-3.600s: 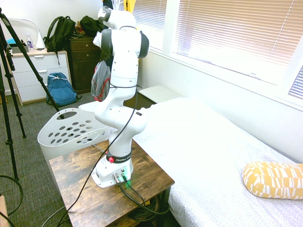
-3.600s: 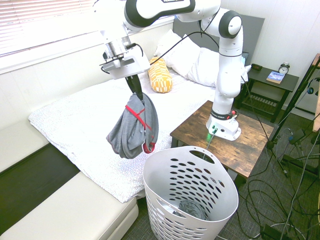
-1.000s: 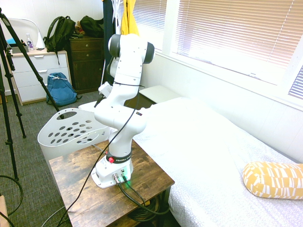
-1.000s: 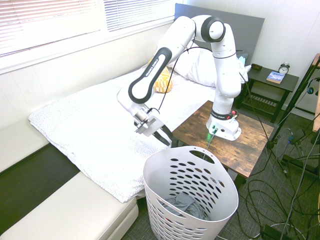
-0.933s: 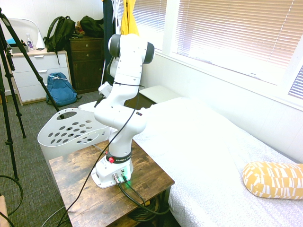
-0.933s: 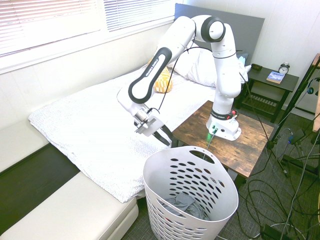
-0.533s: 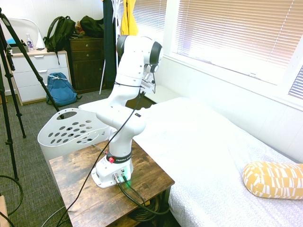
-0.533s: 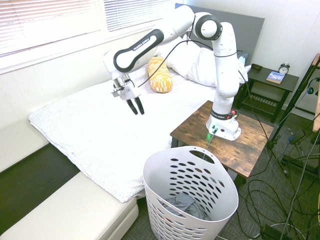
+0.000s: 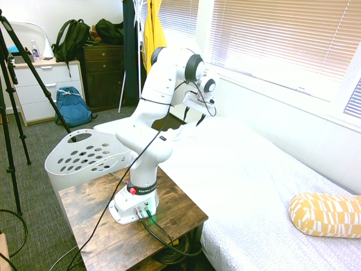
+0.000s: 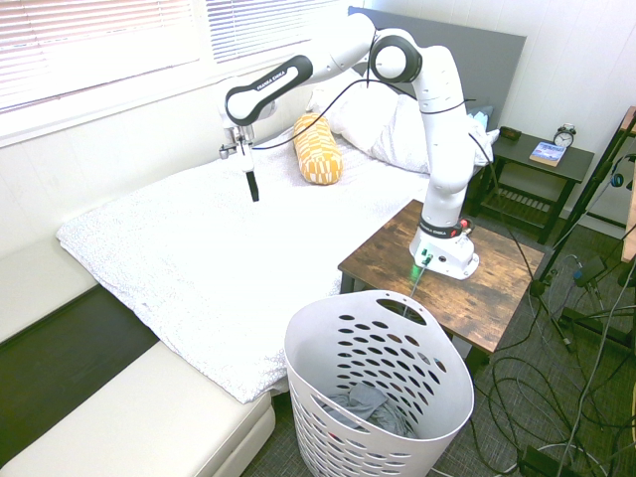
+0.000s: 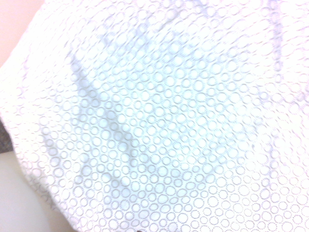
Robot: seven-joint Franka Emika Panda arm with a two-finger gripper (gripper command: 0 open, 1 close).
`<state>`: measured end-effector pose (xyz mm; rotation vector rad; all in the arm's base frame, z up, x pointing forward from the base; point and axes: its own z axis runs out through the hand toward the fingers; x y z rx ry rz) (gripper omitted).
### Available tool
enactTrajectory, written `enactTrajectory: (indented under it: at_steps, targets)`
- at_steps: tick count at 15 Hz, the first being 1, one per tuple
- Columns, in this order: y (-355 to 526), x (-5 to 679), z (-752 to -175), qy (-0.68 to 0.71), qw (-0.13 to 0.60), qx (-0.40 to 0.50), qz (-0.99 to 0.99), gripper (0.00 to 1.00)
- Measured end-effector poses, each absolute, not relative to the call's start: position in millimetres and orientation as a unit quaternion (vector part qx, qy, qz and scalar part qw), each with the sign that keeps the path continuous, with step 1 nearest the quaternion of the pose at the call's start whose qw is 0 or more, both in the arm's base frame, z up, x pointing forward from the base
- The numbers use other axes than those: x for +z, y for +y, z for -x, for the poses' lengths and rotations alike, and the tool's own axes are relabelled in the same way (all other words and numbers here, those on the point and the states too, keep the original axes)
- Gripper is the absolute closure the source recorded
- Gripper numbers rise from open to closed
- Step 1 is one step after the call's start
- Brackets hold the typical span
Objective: Put my clothes in the laundry bag
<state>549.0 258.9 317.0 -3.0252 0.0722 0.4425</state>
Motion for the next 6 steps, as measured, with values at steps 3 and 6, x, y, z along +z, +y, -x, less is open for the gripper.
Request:
enactTrajectory:
  at_steps: [3,6]
  targets:
    - [196,313,-533,0.111,0.023,0.122,0.986,0.0]
    - [148,320,-513,0.193,-0.002,0.094,0.977,0.0]
